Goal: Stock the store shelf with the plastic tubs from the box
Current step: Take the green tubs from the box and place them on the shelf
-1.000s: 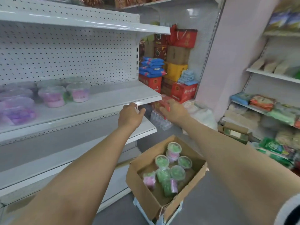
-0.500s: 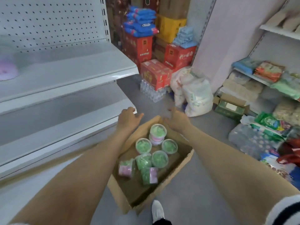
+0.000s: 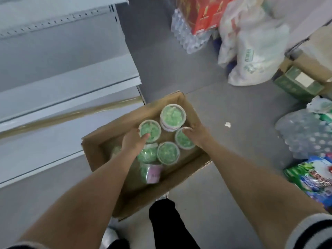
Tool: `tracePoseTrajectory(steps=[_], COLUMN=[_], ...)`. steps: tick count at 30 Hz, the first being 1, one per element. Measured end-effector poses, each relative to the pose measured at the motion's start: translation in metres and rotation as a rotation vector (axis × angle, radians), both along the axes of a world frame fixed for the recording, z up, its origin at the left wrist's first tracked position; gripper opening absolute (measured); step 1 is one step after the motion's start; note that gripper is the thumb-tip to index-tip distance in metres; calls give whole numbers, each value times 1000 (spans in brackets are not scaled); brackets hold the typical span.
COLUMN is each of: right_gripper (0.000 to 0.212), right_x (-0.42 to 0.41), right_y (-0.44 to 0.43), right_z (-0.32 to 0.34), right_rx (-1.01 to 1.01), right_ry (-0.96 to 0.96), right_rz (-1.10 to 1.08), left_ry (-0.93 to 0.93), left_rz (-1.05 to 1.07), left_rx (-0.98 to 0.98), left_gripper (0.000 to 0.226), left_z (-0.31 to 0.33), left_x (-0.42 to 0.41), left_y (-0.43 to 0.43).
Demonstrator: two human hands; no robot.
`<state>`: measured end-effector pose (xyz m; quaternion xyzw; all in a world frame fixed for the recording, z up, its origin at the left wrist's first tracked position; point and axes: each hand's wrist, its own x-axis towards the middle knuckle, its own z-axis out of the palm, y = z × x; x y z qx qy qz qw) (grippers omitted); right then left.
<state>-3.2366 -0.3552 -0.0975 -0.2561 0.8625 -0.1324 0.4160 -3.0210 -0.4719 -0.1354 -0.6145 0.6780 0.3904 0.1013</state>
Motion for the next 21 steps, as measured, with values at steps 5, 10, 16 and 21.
tracePoseTrajectory(steps=[5,10,16,21], right_gripper=[57,43,30,42], right_x=[-9,-11,-8,-6], right_y=[-20,-38,-39,-34], right_z=[-56,-89,-120,-132], right_rx=[92,93,-12,-38], right_ry=[-95,-166,-236,-254], right_rz=[-54,-187,-402,-406], left_ry=[-91,-186,-210,-197], left_rz=[78,191,285,387], left_rx=[67,95,154,249], left_gripper=[56,64,62,64], left_z=[-51,-88,-115,-121], left_x=[-16,-26,-28,-31], left_y=[-3,-2,-12,-21])
